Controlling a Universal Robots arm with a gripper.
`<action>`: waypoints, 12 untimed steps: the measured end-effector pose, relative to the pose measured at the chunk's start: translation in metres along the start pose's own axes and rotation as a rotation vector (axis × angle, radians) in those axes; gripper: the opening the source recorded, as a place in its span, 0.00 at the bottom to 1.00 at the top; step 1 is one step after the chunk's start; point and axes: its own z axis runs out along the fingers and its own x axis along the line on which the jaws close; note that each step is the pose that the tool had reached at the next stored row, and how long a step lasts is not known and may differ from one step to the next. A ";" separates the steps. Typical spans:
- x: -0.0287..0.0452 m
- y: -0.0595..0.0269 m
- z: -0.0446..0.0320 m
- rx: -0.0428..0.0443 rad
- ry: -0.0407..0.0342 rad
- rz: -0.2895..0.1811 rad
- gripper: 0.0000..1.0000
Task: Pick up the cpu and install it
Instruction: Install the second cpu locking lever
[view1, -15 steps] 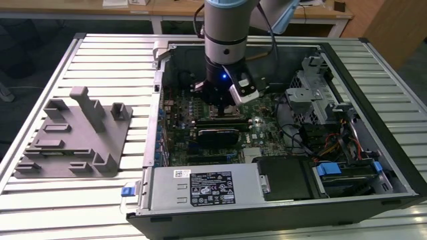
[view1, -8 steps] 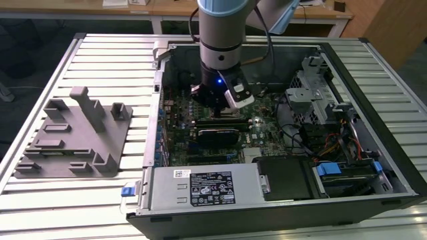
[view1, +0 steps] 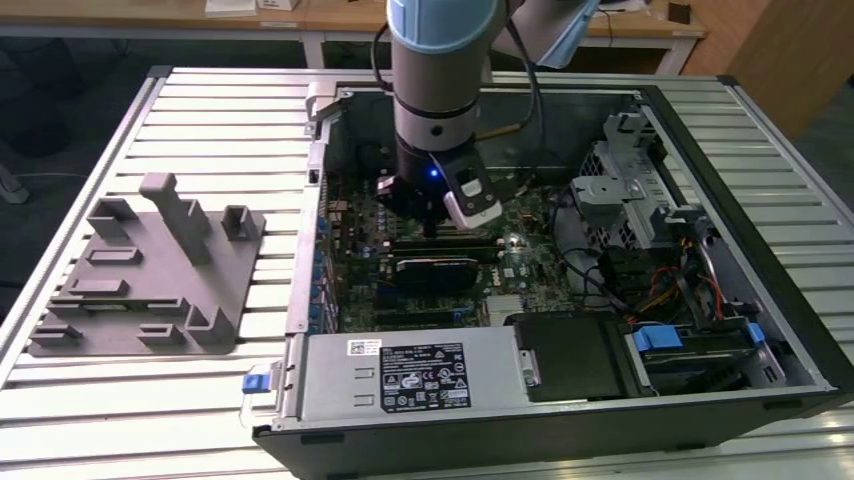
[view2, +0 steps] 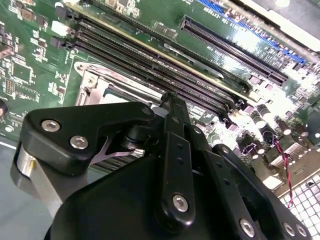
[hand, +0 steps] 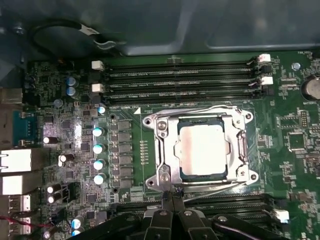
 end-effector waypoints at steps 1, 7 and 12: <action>0.0005 -0.0008 0.0007 -0.0074 0.0006 -0.001 0.11; 0.0033 -0.0052 0.0043 -0.0536 0.0046 -0.011 0.11; 0.0042 -0.0120 0.0044 -0.0642 0.0042 -0.018 0.11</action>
